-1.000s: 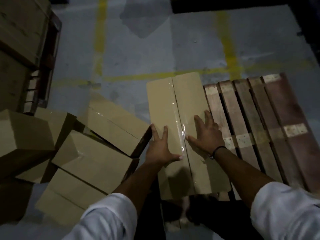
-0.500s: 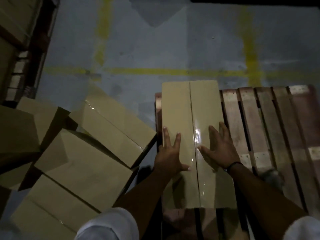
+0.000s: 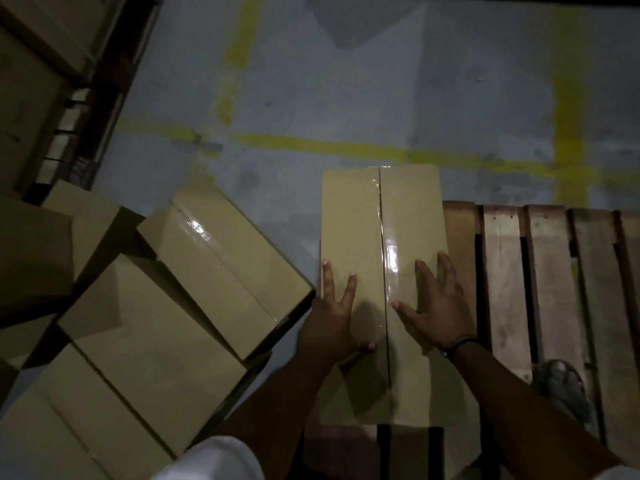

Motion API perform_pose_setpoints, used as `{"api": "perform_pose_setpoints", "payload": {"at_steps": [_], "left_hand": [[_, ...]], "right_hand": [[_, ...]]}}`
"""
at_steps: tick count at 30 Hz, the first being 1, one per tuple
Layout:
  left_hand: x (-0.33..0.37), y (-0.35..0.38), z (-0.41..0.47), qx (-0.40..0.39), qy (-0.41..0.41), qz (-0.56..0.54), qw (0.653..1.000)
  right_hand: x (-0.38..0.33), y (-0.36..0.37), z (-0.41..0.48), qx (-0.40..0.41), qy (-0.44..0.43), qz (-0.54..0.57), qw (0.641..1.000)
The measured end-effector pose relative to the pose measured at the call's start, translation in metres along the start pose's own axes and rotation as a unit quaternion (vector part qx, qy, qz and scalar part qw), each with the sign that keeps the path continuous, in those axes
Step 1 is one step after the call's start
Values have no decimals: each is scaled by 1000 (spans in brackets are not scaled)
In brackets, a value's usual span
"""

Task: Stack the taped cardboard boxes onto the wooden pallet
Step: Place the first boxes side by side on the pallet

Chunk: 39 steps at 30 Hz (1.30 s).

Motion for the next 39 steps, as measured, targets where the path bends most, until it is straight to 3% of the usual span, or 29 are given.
{"api": "perform_pose_setpoints", "payload": {"at_steps": [5, 39], "left_hand": [[-10, 3, 10, -35, -19, 11, 999], [-31, -10, 6, -36, -21, 31, 999]], "right_hand": [[1, 8, 9, 8, 0, -15, 1000], [-19, 23, 3, 8, 24, 19, 999]]}}
Point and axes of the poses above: each hand's wrist, its own z-axis towards the middle knuckle, its own y-axis out of the palm, x = y × z, the point moved 7 cm from there along z, towards the middle knuckle, and after that the axes turned 15 degrees about y, right-handed, at the moved point
